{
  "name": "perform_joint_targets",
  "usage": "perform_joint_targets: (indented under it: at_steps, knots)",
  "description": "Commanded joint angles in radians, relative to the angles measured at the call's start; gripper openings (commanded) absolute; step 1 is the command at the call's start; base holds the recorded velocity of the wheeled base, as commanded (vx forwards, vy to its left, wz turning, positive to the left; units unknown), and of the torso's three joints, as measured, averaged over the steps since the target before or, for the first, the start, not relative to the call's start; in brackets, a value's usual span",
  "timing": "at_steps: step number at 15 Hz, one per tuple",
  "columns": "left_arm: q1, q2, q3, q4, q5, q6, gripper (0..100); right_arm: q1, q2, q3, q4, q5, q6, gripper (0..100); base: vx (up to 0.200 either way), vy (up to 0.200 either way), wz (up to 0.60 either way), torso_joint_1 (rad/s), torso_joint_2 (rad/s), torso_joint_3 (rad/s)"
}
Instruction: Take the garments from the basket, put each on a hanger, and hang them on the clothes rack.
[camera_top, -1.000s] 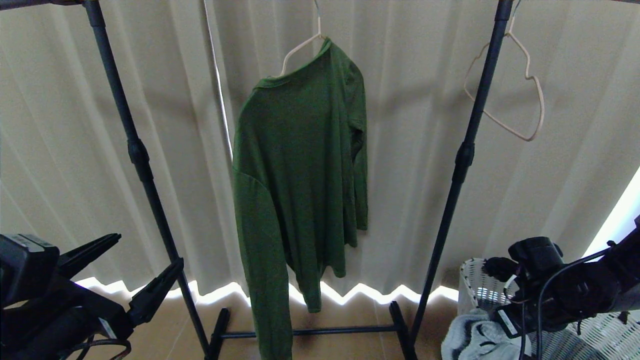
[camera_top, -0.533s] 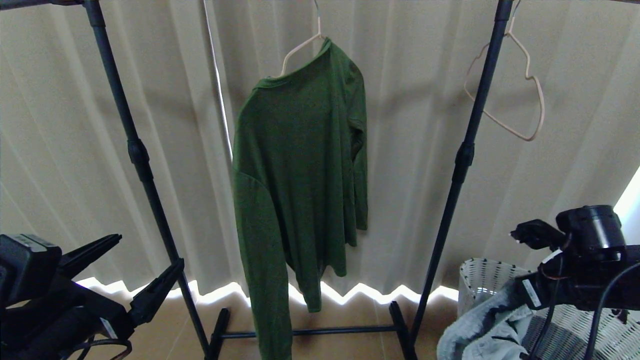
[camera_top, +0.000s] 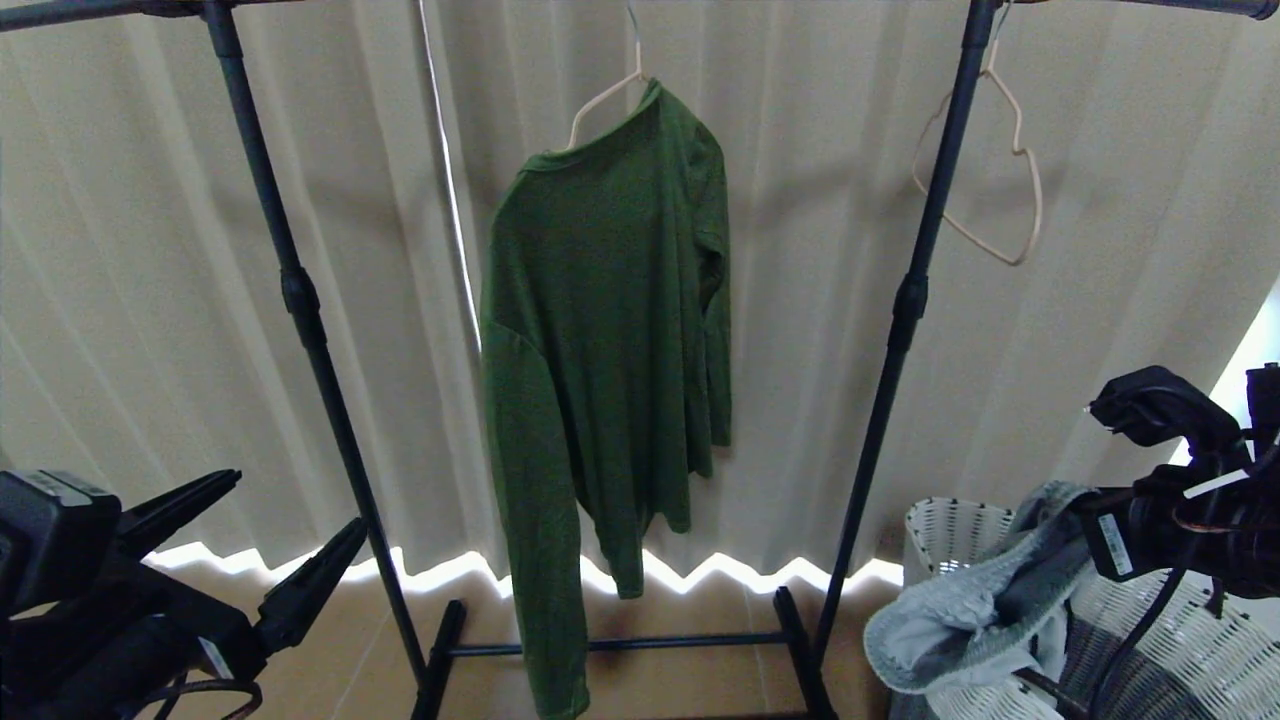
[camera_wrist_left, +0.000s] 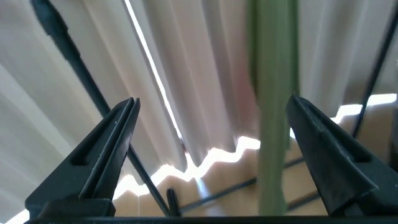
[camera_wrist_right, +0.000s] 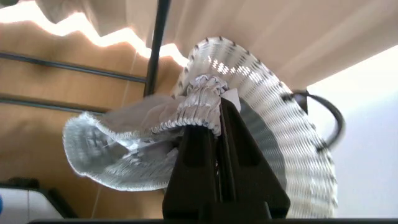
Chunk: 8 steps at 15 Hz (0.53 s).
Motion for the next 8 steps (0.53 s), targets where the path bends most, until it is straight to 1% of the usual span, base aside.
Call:
perform_joint_targets:
  at_steps: [1,3,5,6,7,8]
  knots:
    - [0.0,0.0,0.007,0.0,0.0,0.001,100,0.001,-0.016,0.0,-0.001,0.0,-0.001,0,-0.2,0.0,0.0,0.007,0.0,-0.002]
    - [-0.005,0.005,0.01,0.0,-0.002,0.001,100,0.003,-0.012,0.0,-0.001,0.002,-0.001,0,0.0,0.0,0.0,0.0,0.0,0.0]
    - [-0.009,0.014,0.007,0.0,-0.005,0.0,100,0.033,-0.01,-0.006,-0.001,0.002,-0.001,0,0.0,0.0,0.0,0.0,0.0,0.0]
    - [-0.018,0.022,0.013,0.0,-0.032,-0.002,100,0.055,-0.01,-0.008,-0.001,0.002,-0.001,0,0.0,0.0,0.0,0.0,0.0,0.0]
    - [-0.017,0.02,0.015,0.0,-0.132,-0.002,100,0.098,-0.015,-0.015,-0.003,0.002,-0.001,0,0.0,0.0,0.0,0.0,0.0,0.0]
    - [-0.017,0.022,0.015,0.006,-0.193,0.001,100,0.128,-0.021,-0.032,-0.003,0.003,0.0,0,0.0,0.0,0.0,0.0,0.0,0.0]
